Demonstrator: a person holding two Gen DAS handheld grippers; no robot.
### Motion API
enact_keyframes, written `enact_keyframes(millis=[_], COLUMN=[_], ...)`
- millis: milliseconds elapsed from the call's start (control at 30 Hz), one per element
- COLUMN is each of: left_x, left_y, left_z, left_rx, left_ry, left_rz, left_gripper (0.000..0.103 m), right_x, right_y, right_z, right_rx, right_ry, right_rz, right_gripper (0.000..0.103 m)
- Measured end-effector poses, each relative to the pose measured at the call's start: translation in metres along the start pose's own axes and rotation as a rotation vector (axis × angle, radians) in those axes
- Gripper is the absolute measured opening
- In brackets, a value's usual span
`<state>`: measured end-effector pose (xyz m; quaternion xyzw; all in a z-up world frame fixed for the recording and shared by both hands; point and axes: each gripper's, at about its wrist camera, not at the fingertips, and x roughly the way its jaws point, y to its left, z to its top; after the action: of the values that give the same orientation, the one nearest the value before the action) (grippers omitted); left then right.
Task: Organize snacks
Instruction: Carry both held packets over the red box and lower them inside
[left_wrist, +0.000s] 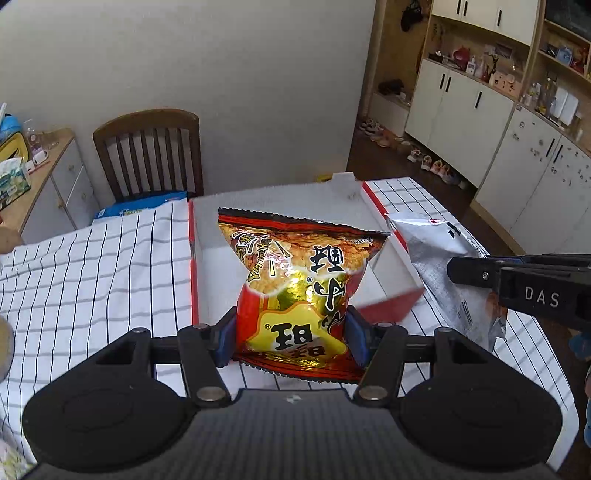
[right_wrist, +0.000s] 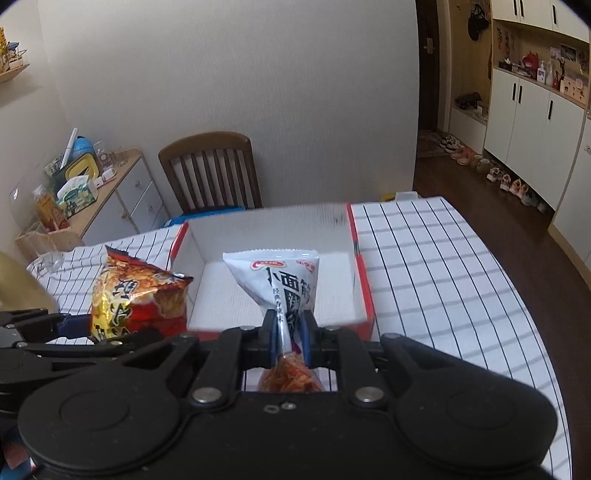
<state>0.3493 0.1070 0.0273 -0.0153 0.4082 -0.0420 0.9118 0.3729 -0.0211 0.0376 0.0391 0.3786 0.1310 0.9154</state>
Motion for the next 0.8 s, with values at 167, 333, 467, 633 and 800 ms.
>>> enact_keyframes(millis=[167,333,467,633,800], left_x=[0.027,0.060,0.089,0.130,0.165], left_y=[0.002,0.007,0.009,0.013,0.020], left_z=[0.025,0.045,0.055,0.061,0.056], left_rx=[-0.007,-0.020,-0.017,-0.007,-0.017], left_ry=[0.018,0.038,0.073,0.146,0.233], left_rz=[0.022,0.042,0.080,0.105,0.115], left_gripper=[0.058,0.058,0.058,0.058,0.058], right_x=[0.021,0.048,0.076,0.110,0.142], right_y=[0.000,-0.002,-0.006,-0.006,-0.014], right_z=[0.023,0.038,0.045,0.048,0.040], right_rx=[-0.003,-0.008,0.010,0.001,0.011], right_ry=[-0.020,-0.021,-0.009,0.036,0.109], right_rz=[-0.015,-0.033,-0.046,-0.050,-0.072], right_gripper=[0.012,0.012,0.007,0.005,0.005])
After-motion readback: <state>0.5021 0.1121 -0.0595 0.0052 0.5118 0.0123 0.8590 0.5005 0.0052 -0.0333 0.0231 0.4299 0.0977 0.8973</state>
